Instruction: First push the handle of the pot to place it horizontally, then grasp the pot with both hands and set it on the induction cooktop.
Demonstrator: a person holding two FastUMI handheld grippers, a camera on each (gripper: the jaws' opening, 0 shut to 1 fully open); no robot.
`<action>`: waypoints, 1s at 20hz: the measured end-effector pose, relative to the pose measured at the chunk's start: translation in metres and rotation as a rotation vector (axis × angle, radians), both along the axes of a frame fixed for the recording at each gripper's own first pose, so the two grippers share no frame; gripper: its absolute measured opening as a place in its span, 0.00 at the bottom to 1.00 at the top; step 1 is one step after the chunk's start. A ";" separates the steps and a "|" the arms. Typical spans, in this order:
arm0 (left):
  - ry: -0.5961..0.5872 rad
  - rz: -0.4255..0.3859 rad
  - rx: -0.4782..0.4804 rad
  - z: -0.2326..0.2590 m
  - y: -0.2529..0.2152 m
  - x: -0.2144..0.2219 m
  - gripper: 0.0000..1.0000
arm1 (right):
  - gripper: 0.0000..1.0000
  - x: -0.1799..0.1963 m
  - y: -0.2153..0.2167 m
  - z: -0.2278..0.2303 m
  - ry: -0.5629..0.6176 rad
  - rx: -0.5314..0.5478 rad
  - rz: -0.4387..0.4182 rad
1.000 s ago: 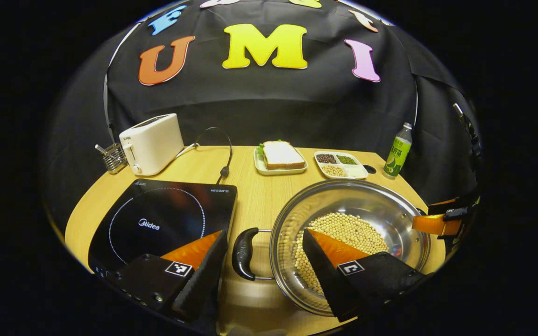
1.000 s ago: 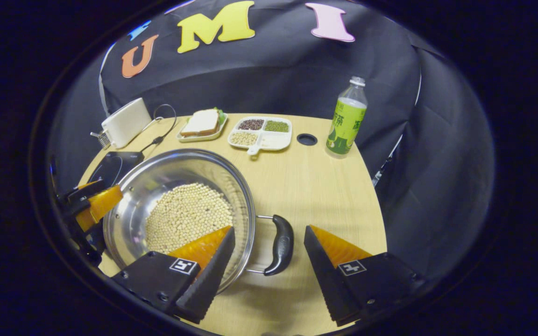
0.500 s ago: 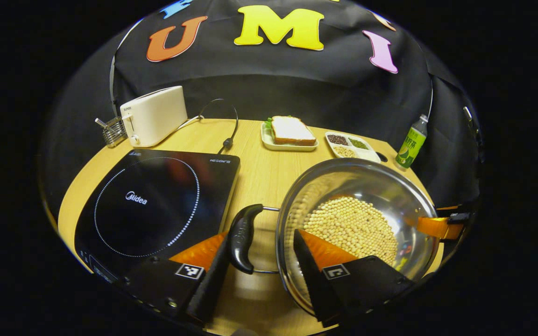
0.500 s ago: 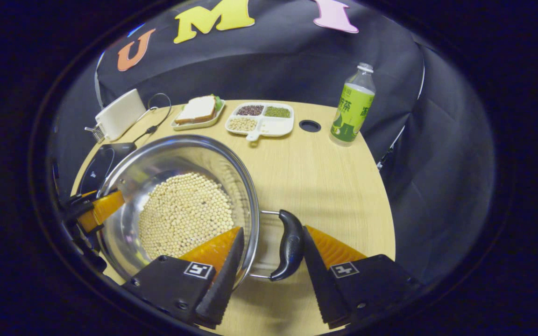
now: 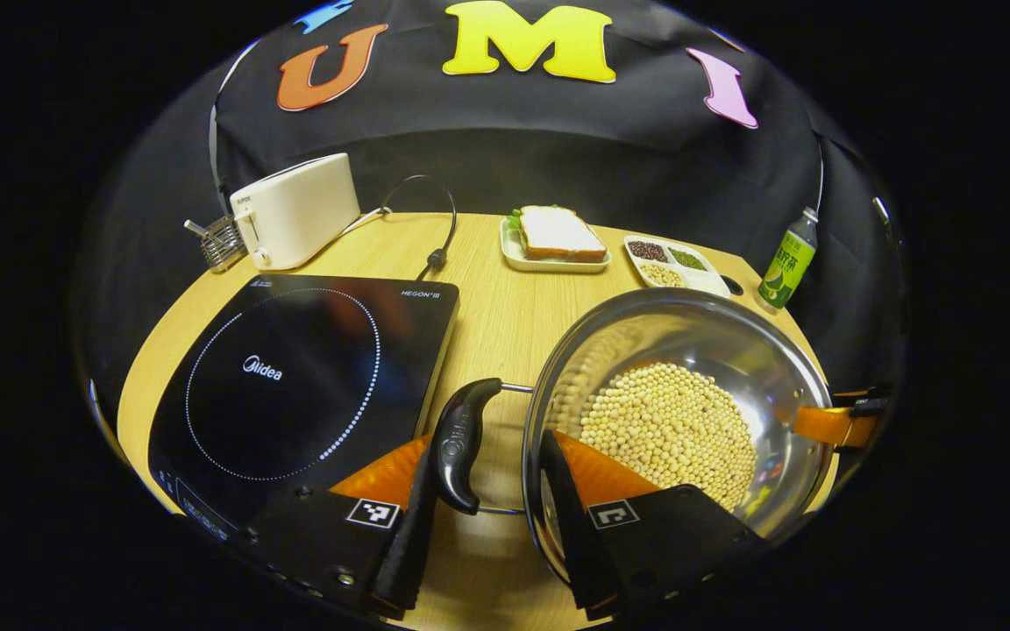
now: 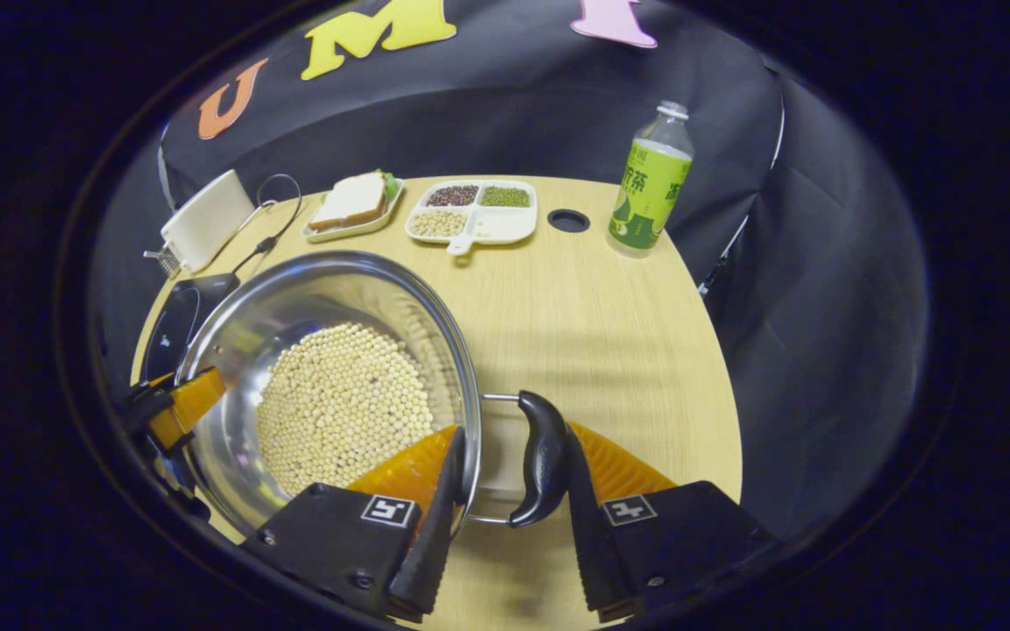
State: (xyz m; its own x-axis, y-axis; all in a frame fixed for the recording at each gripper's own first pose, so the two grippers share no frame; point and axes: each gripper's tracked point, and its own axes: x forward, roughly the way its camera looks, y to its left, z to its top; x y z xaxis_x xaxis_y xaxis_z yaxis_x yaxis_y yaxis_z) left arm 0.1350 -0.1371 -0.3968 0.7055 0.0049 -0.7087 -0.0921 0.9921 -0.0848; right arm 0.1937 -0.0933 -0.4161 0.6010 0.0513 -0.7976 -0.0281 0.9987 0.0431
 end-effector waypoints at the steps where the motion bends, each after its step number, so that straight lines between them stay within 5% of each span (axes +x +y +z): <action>1: -0.007 0.002 0.002 0.000 0.000 0.003 0.61 | 0.58 0.000 0.000 0.000 0.000 -0.003 0.003; 3: -0.013 0.002 0.013 0.003 0.000 0.000 0.57 | 0.55 0.000 -0.001 0.002 -0.008 -0.003 0.000; 4: -0.018 0.006 0.019 0.006 0.000 0.002 0.46 | 0.54 0.001 -0.002 0.000 -0.005 0.003 0.000; 5: -0.031 0.000 0.037 0.010 0.001 0.004 0.56 | 0.53 -0.002 -0.001 -0.001 0.002 0.017 -0.004; 20: -0.094 0.008 0.029 0.071 0.053 -0.004 0.55 | 0.53 -0.012 0.045 0.071 -0.090 0.020 0.021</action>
State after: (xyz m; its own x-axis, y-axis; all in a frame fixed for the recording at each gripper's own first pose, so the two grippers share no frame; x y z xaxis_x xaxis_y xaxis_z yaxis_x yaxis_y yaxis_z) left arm 0.1315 -0.0844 -0.3255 0.7687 0.0301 -0.6389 -0.0930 0.9935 -0.0651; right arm 0.1814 -0.0484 -0.3450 0.6689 0.0804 -0.7390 -0.0541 0.9968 0.0595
